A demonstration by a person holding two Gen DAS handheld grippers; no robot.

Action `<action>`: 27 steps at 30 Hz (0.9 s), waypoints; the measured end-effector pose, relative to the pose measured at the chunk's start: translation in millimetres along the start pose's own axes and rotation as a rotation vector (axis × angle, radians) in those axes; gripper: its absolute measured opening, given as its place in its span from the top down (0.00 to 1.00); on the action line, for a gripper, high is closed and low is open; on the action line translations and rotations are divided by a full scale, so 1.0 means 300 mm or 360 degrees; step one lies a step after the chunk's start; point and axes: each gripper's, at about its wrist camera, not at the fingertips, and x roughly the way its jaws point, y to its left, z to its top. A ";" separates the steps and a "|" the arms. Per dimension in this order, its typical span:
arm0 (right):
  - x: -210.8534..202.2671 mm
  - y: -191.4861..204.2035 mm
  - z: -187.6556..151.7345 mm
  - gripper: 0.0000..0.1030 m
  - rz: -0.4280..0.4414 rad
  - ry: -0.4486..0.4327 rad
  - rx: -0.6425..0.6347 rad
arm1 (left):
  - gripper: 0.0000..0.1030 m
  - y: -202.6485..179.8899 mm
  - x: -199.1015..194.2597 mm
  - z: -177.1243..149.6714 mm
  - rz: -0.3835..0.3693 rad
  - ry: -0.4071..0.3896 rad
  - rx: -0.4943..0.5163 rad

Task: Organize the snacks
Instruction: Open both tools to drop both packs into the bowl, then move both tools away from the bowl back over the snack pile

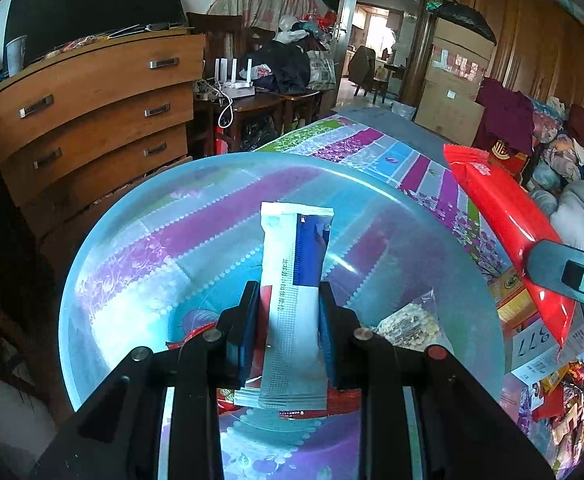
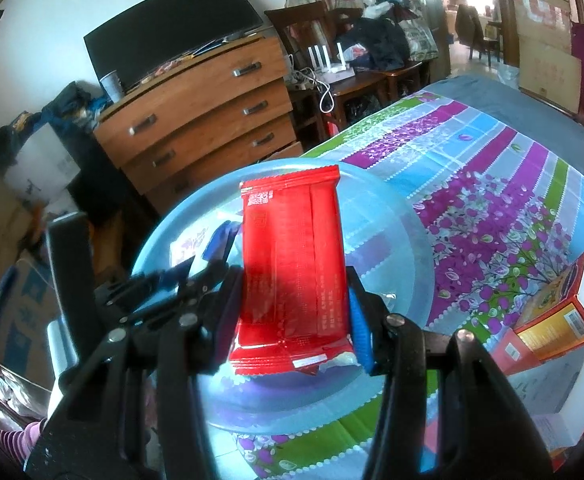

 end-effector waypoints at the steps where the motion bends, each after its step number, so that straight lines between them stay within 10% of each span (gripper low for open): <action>1: 0.002 -0.001 0.000 0.52 0.0000 0.0002 -0.0001 | 0.73 -0.001 0.001 0.001 0.0000 -0.0001 0.0000; 16: 0.022 0.008 0.002 0.50 0.0033 -0.0006 0.0000 | 0.54 0.004 0.000 0.011 0.0041 0.0014 -0.0028; 27: -0.103 0.007 -0.038 0.22 -0.0003 -0.0148 -0.0022 | 0.17 -0.023 -0.025 0.008 0.0108 -0.0029 -0.0043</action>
